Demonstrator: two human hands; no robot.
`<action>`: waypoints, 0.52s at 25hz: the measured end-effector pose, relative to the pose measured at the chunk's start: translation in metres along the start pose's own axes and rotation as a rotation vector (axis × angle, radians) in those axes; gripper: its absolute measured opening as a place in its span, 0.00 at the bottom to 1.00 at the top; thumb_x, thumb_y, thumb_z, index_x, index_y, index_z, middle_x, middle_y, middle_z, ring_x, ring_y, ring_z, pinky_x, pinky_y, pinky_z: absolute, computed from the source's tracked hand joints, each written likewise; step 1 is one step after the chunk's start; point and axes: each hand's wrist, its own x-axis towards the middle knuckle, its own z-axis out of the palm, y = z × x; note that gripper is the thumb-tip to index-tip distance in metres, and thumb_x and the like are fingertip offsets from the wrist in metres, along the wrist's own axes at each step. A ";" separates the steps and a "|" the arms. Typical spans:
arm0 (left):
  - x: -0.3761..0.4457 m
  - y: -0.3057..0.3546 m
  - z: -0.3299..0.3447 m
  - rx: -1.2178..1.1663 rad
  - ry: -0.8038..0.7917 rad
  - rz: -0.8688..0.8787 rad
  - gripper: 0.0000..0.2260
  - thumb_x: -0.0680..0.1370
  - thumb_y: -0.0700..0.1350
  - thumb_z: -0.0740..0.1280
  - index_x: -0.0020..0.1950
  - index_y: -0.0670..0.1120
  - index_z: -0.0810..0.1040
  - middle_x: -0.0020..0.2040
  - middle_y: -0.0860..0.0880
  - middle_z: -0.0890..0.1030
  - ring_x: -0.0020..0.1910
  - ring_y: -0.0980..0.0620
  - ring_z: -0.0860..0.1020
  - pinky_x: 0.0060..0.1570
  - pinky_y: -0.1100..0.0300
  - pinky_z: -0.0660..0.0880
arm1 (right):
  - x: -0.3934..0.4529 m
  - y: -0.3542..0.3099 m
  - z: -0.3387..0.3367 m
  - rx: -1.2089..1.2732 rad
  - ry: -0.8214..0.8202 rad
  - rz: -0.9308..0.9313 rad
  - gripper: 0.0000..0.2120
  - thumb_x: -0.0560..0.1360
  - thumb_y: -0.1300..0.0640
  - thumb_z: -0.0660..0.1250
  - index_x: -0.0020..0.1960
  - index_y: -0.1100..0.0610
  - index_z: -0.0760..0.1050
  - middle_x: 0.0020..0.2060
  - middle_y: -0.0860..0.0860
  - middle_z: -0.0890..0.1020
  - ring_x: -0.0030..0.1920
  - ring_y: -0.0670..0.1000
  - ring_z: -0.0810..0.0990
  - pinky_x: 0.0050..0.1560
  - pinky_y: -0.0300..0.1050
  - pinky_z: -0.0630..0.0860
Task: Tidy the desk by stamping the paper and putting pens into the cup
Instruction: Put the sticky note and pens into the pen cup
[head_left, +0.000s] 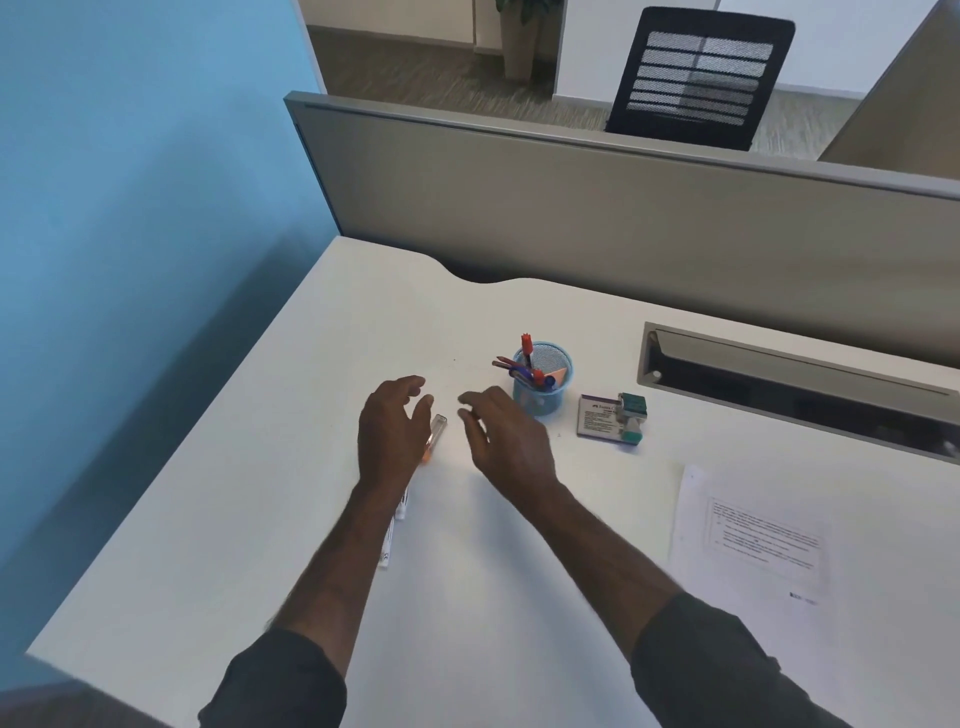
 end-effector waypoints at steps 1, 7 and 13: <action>-0.002 -0.006 0.000 0.009 0.000 -0.022 0.10 0.78 0.41 0.71 0.59 0.45 0.81 0.53 0.49 0.84 0.50 0.49 0.81 0.53 0.54 0.77 | -0.002 -0.001 0.011 -0.016 -0.049 -0.003 0.09 0.79 0.55 0.64 0.58 0.52 0.78 0.48 0.48 0.80 0.46 0.50 0.81 0.33 0.46 0.77; -0.012 -0.036 -0.002 0.024 -0.026 -0.150 0.10 0.78 0.43 0.70 0.59 0.47 0.81 0.55 0.51 0.83 0.51 0.50 0.81 0.51 0.53 0.79 | -0.009 0.010 0.062 -0.089 -0.332 -0.064 0.21 0.72 0.66 0.67 0.64 0.54 0.76 0.58 0.51 0.79 0.52 0.57 0.79 0.39 0.47 0.76; -0.017 -0.053 -0.004 0.025 -0.036 -0.207 0.09 0.78 0.42 0.69 0.58 0.48 0.81 0.55 0.53 0.82 0.51 0.51 0.81 0.51 0.53 0.79 | -0.007 0.025 0.086 -0.168 -0.427 -0.270 0.24 0.66 0.70 0.72 0.60 0.56 0.78 0.62 0.55 0.79 0.62 0.61 0.76 0.51 0.51 0.76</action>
